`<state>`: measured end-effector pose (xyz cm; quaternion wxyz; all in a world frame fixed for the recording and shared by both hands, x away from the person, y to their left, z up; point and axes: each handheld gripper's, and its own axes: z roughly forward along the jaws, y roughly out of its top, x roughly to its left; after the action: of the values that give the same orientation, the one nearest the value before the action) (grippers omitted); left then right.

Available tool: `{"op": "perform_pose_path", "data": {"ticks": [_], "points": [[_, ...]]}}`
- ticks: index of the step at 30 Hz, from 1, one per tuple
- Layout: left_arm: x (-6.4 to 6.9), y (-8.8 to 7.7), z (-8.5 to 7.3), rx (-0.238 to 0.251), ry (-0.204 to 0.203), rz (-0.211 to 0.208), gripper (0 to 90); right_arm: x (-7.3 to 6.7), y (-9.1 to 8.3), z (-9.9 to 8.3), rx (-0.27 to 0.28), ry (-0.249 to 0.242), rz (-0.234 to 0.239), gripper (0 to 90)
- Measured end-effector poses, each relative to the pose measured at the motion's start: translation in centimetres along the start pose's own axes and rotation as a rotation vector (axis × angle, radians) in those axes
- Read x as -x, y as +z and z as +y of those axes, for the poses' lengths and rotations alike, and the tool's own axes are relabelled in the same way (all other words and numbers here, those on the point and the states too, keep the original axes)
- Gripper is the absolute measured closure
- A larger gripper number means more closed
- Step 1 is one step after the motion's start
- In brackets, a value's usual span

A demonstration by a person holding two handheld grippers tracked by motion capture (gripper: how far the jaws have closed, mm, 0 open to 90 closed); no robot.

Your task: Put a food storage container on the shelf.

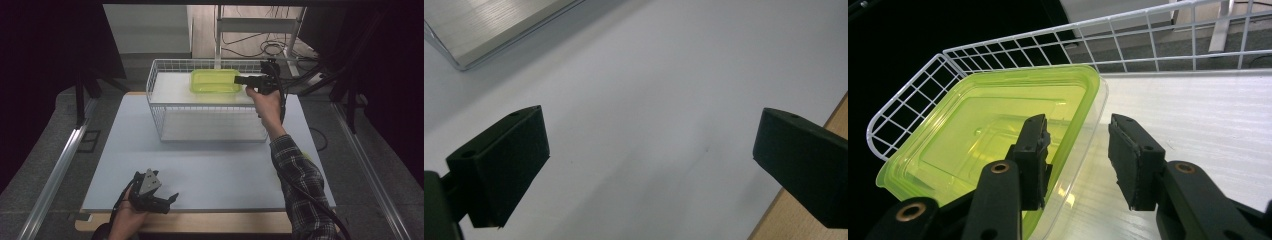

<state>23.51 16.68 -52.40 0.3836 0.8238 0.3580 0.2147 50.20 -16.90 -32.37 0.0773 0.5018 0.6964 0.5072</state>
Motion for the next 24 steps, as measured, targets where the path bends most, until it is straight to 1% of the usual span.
{"op": "perform_pose_path", "data": {"ticks": [2,4,8,10,12,15,16,18,20,24], "points": [[0.0,0.0,0.0,0.005,-0.002,0.001,1.2,-0.1,-0.1,0.0,0.0,-0.014,-0.006,55.8],[-0.1,-0.1,0.0,0.013,-0.008,0.001,1.2,-0.2,-0.3,-0.1,0.01,-0.031,-0.009,51.2],[-0.2,-0.2,0.0,0.024,-0.032,-0.007,1.4,-0.3,-1.1,-0.1,0.012,-0.062,0.021,43.2],[-0.3,-0.2,0.0,0.022,-0.038,-0.007,1.5,-0.5,-1.5,-0.2,0.006,-0.078,0.042,39.2],[-0.3,-0.3,0.0,0.024,-0.044,-0.004,1.7,-0.6,-1.9,-0.4,0.005,-0.098,0.048,35.2],[-0.4,-0.2,0.0,0.025,-0.057,-0.003,2.1,-0.9,-2.6,-0.7,0.002,-0.124,0.062,31.0],[-0.4,-0.2,0.0,0.031,-0.075,-0.008,2.2,-1.0,-2.9,-0.8,0.0,-0.133,0.065,30.2],[-0.6,-0.3,-0.1,0.032,-0.091,-0.012,2.5,-1.3,-3.7,-1.3,0.001,-0.16,0.07,26.9],[-0.7,-0.3,-0.1,0.03,-0.097,-0.008,2.5,-1.4,-3.9,-1.4,0.002,-0.165,0.071,26.4],[-0.7,-0.2,-0.1,0.029,-0.09,-0.006,2.5,-1.5,-4.6,-2.2,-0.003,-0.199,0.069,23.0]]}}
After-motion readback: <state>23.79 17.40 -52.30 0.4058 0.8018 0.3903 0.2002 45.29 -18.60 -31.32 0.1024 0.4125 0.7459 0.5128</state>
